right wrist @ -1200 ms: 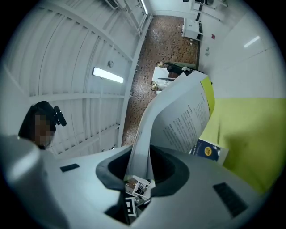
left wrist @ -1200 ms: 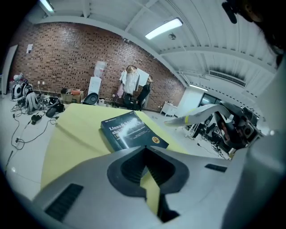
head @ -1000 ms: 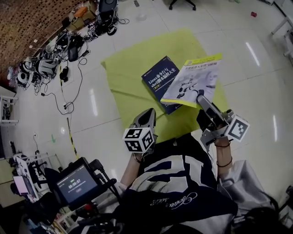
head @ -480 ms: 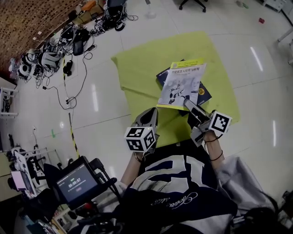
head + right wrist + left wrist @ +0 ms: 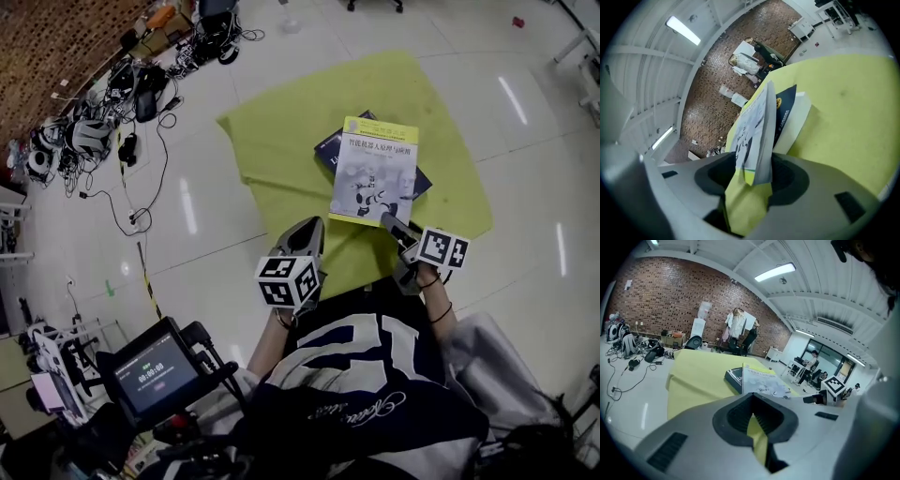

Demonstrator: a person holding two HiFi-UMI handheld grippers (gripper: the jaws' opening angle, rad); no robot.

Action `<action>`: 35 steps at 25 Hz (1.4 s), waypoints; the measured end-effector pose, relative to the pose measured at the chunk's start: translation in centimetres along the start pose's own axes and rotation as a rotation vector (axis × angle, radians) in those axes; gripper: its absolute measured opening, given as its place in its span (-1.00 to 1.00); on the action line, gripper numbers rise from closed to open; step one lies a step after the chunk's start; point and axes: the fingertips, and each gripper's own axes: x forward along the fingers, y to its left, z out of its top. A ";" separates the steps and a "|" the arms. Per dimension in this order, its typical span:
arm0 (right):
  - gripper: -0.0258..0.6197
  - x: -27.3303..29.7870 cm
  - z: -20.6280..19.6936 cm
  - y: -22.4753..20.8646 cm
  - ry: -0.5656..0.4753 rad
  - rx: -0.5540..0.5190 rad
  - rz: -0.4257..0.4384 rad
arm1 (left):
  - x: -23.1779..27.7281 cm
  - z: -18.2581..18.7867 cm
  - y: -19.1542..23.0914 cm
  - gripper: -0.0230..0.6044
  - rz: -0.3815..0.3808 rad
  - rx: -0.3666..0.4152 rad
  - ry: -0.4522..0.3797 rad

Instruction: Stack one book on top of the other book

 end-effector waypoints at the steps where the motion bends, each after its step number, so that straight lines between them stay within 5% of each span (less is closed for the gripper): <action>1: -0.29 0.0 0.0 0.1 0.006 -0.009 -0.017 | 0.1 0.2 0.0 -0.92 -0.006 0.002 0.002; 6: -0.24 -2.2 -1.7 -1.8 0.011 -0.058 -0.147 | 0.4 0.0 -0.9 -0.92 -0.043 0.020 0.010; 10: -0.25 -5.0 -2.9 -2.2 -0.043 -0.034 -0.157 | 0.7 -0.4 -2.3 -0.92 -0.082 0.038 0.021; 18: -0.25 -9.1 -3.9 -0.6 -0.120 -0.085 -0.099 | 0.5 -1.8 -6.9 -0.92 -0.164 0.088 0.041; 26: -0.25 -14.1 -4.8 3.5 -0.197 -0.094 0.063 | -0.9 -3.3 -11.3 -0.92 -0.184 0.137 0.034; 35: -0.25 -24.3 -13.5 5.2 -0.173 -0.182 0.154 | -9.0 -12.6 -19.7 -0.92 -0.186 0.167 0.049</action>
